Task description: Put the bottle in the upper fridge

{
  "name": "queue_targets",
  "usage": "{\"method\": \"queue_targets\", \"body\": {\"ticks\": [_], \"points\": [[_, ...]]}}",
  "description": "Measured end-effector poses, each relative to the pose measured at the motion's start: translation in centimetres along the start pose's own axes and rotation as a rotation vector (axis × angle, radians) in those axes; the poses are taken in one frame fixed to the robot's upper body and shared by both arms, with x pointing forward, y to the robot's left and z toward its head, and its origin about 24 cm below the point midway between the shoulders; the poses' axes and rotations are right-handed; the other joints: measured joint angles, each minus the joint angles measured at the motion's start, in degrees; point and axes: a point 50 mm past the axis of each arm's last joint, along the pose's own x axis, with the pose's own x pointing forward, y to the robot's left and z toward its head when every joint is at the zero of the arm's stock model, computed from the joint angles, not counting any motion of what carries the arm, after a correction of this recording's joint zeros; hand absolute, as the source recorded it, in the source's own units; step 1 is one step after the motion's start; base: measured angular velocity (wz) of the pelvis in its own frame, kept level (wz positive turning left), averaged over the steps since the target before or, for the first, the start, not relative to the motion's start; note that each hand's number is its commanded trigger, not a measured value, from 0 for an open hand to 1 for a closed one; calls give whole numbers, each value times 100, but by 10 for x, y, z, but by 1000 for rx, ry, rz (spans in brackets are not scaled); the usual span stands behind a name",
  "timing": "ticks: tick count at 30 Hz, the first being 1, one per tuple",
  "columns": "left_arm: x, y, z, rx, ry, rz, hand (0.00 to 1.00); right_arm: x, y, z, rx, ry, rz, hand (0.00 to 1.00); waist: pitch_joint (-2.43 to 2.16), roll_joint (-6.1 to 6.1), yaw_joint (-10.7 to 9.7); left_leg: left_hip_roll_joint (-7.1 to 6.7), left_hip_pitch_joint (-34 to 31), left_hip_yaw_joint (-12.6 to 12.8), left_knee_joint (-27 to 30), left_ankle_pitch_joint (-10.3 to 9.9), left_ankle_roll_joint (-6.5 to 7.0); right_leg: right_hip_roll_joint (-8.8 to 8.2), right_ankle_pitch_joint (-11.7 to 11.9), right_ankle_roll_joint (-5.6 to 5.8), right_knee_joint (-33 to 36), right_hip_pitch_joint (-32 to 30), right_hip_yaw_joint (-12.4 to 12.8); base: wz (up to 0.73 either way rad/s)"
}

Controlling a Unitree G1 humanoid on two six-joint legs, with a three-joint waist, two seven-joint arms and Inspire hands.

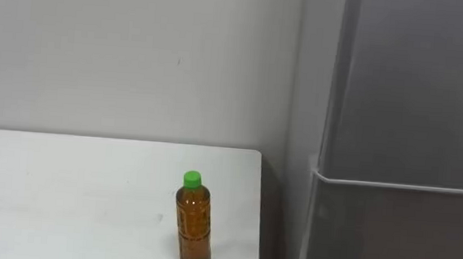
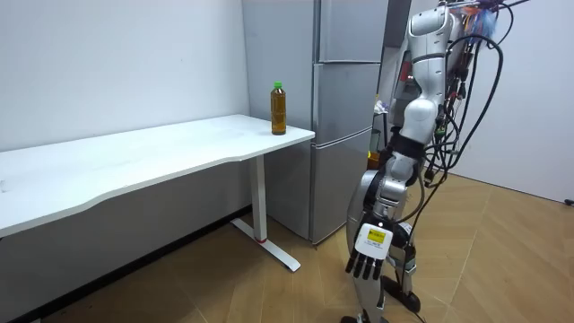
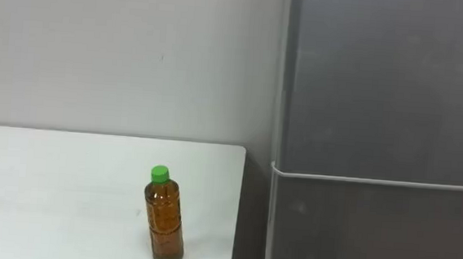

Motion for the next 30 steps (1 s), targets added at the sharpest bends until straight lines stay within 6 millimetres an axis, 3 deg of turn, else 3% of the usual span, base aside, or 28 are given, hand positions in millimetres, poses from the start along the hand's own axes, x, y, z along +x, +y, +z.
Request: {"method": "queue_targets", "body": {"ticks": [30], "points": [[1,-4,14,14,-43,-4,0,0,-1,0,-5,-3,5,0,-3,8,-27,1,-110,-5,14,2,1,1,1,-2,3,-114,4,0]]}}
